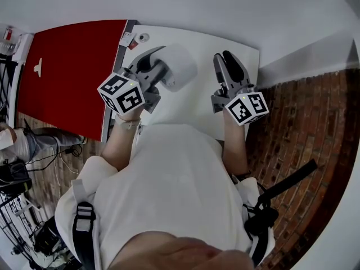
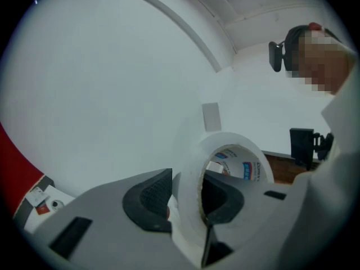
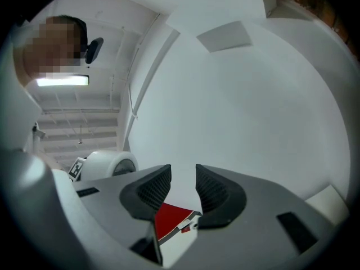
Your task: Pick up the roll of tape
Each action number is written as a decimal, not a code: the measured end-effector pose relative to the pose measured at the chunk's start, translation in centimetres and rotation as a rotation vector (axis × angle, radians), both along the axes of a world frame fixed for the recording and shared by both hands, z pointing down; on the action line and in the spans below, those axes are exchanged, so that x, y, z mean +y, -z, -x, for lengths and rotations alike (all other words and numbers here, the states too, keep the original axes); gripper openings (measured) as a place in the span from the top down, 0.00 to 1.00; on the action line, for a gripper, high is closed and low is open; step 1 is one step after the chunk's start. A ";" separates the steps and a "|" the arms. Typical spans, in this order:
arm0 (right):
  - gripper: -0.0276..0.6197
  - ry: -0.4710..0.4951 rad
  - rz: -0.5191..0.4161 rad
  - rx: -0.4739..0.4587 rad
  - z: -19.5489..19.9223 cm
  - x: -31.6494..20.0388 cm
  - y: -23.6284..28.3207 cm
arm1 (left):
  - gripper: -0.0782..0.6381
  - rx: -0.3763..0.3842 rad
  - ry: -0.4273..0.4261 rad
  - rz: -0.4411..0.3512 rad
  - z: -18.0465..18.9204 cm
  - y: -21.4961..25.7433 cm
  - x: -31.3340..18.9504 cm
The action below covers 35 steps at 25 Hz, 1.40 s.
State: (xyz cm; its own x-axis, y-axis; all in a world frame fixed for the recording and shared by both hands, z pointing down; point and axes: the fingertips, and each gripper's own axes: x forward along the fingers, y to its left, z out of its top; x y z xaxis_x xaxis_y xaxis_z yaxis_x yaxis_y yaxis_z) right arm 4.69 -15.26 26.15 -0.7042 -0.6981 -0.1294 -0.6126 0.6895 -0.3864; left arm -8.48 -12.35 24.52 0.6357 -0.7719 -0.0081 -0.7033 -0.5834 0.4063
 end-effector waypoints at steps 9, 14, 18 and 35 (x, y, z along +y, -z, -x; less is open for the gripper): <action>0.77 0.060 -0.012 -0.087 -0.2 1.4 1.4 | 0.74 0.097 -0.096 -0.013 -1.9 1.1 1.3; 0.77 0.121 -0.016 -0.162 0.3 2.7 2.3 | 0.74 0.186 -0.150 -0.012 -2.0 1.5 2.1; 0.81 0.129 -0.028 -0.158 0.4 3.4 2.4 | 0.74 0.262 -0.188 -0.001 -2.0 1.6 2.6; 0.92 0.130 -0.035 -0.151 0.5 3.6 2.6 | 0.74 0.284 -0.198 0.041 -2.1 0.8 2.0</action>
State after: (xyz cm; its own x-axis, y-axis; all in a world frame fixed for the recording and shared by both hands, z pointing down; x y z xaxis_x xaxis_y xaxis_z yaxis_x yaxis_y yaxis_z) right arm 4.23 -11.61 23.51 -0.7589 -0.5959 -0.2626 -0.4546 0.7736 -0.4415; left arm -6.39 -10.36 23.68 0.7500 -0.6371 -0.1775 -0.4334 -0.6762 0.5957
